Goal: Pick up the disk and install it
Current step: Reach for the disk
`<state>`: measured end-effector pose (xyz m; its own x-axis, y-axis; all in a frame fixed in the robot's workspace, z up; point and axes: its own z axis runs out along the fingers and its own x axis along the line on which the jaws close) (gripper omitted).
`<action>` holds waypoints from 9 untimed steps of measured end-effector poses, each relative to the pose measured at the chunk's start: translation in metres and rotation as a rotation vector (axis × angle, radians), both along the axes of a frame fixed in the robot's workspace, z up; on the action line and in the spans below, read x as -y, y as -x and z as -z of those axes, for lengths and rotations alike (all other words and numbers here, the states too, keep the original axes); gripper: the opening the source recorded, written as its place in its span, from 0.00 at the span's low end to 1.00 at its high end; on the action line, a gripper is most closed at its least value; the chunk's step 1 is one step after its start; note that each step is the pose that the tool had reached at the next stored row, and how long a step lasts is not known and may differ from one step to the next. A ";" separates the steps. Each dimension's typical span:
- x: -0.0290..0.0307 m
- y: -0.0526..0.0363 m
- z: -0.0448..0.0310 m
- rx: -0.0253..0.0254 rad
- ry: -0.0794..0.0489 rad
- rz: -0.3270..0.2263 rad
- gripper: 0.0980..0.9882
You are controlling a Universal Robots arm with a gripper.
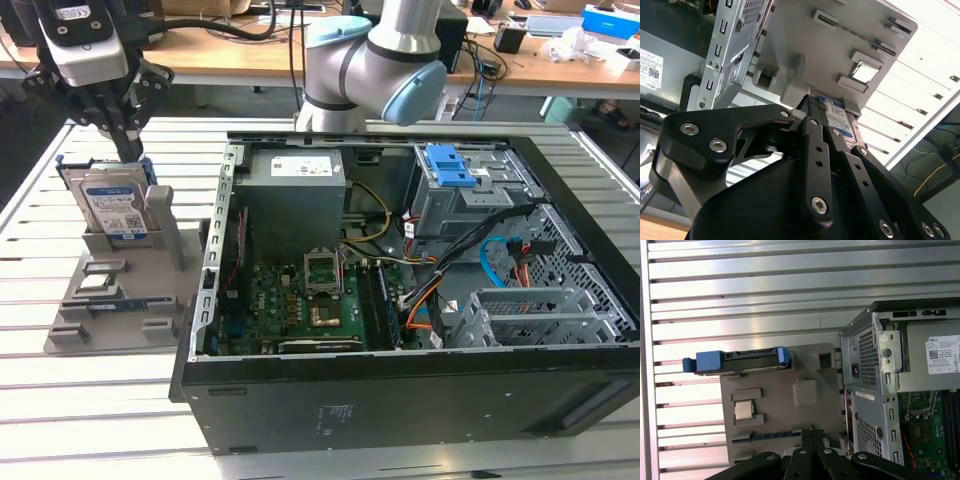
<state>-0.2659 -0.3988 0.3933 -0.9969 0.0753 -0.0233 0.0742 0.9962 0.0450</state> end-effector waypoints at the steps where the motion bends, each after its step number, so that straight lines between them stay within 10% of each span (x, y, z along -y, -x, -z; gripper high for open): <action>1: 0.0000 0.0009 0.0000 0.0000 0.000 0.000 0.01; 9: 0.0000 0.0101 0.0000 0.0000 0.000 0.000 0.01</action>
